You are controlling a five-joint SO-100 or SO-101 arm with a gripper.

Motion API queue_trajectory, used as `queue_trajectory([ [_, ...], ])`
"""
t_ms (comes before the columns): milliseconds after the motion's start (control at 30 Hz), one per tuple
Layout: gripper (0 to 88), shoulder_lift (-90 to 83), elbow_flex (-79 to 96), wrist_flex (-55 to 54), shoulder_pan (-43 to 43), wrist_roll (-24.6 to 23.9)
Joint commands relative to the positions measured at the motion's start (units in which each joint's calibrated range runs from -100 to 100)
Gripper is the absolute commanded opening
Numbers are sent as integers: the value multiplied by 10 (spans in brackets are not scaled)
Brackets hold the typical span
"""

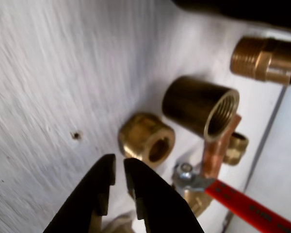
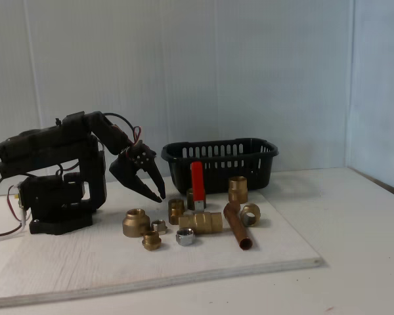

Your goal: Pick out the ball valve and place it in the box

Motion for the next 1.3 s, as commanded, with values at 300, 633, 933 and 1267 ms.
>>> queue_trajectory([
  [300,9,-8,-110,5,100,-1],
  [633,8,-6,-205,-13,214,2],
  [933,7,2,-248,-114,276,-2],
  [1267,7,20,-278,-154,276,-14],
])
